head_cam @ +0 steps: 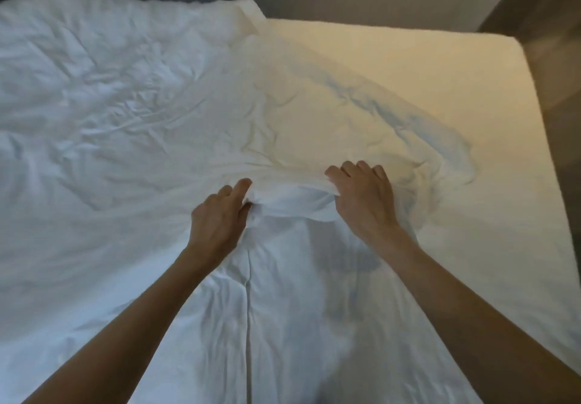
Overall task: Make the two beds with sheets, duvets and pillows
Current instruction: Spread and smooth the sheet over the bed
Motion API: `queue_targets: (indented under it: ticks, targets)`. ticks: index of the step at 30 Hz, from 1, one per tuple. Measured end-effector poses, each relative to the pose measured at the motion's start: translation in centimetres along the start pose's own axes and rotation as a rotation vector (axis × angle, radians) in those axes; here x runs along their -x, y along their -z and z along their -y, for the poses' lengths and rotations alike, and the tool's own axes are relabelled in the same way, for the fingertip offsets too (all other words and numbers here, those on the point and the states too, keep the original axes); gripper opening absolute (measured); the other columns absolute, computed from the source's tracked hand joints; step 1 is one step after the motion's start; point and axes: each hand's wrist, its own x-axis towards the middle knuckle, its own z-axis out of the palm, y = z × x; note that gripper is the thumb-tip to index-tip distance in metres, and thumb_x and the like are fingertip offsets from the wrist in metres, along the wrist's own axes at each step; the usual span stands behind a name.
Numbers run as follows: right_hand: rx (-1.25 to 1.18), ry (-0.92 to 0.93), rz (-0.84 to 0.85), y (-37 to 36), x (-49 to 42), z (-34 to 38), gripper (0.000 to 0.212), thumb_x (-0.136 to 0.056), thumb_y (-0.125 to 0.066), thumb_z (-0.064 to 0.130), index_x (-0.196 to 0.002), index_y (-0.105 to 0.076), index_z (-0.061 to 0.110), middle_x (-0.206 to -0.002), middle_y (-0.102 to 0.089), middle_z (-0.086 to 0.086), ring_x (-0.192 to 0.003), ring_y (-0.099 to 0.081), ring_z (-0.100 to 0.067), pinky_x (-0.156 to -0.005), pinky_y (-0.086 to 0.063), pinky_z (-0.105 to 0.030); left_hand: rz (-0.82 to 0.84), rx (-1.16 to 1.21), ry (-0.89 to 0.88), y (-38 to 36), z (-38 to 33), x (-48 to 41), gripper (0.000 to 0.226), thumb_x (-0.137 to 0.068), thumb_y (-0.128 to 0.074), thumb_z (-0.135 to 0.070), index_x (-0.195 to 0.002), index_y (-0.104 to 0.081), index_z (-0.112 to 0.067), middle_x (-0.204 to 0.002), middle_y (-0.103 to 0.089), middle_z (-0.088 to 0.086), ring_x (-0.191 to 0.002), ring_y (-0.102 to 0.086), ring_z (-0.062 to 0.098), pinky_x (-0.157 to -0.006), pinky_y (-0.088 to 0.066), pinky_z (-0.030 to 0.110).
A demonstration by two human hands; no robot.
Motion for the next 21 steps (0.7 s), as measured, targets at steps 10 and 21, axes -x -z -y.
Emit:
queue_targets:
  ticks: [10,21]
  targets:
    - [0.018,-0.226,-0.372,15.6,-8.6,-8.9,0.03,-0.078,-0.05,-0.003,-0.099,-0.067,0.01,-0.087,-0.067,-0.012,-0.081,-0.056,-0.036,-0.069,-0.027,-0.036,-0.284,0.203,-0.196,13.3,-11.7,-9.1,0.02,-0.103,-0.038,-0.031,-0.117,-0.05,-0.024,-0.09,-0.062,0.006,-0.076,-0.058,0.032,-0.062,-0.048,0.039]
    - [-0.27,-0.679,-0.088,15.8,-8.9,-18.8,0.059,-0.1,-0.048,0.039,-0.153,-0.023,0.028,-0.161,-0.014,-0.011,-0.149,-0.006,-0.034,-0.118,-0.006,-0.045,-0.025,0.432,-0.195,9.9,-22.8,-19.4,0.053,-0.103,-0.036,-0.039,-0.153,-0.017,-0.036,-0.157,-0.032,0.005,-0.142,-0.032,0.029,-0.111,-0.032,0.054]
